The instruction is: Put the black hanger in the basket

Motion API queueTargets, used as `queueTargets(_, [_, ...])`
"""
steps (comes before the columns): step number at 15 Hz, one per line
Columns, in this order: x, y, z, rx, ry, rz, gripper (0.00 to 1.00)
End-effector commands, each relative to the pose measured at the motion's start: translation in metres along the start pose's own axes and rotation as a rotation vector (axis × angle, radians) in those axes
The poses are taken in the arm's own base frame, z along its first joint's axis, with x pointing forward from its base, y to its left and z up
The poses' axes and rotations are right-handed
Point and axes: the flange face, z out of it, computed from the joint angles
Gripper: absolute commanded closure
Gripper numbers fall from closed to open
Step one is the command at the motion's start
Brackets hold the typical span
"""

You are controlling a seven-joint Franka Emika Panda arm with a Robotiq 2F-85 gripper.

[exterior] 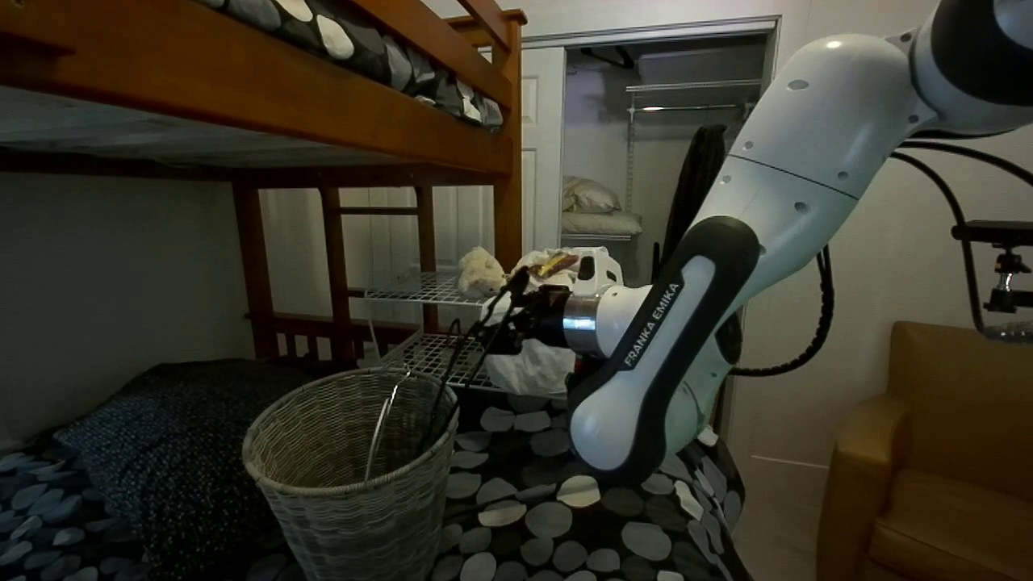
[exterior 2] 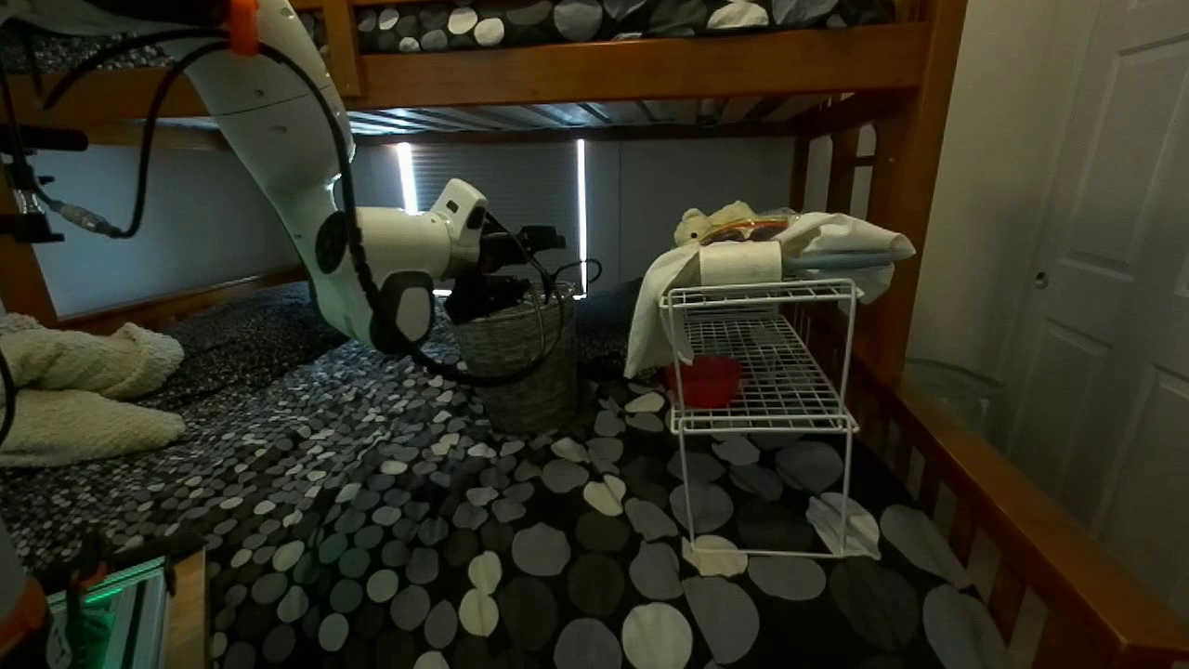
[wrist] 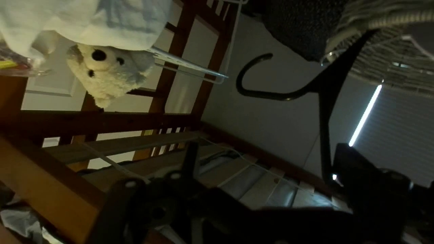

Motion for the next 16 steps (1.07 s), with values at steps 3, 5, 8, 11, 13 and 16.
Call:
queueTargets(3, [-0.057, 0.013, -0.034, 0.002, -0.137, -0.277, 0.00])
queueTargets(5, [-0.094, 0.045, -0.025, -0.014, -0.185, -0.377, 0.00])
queueTargets(8, [-0.126, 0.080, -0.008, -0.101, -0.242, -0.525, 0.00])
queueTargets(11, [-0.137, 0.081, -0.004, -0.144, -0.322, -0.674, 0.00])
queueTargets(13, [-0.138, 0.079, -0.003, -0.145, -0.374, -0.771, 0.00])
queueTargets(16, [-0.126, 0.090, -0.004, -0.104, -0.427, -0.879, 0.00])
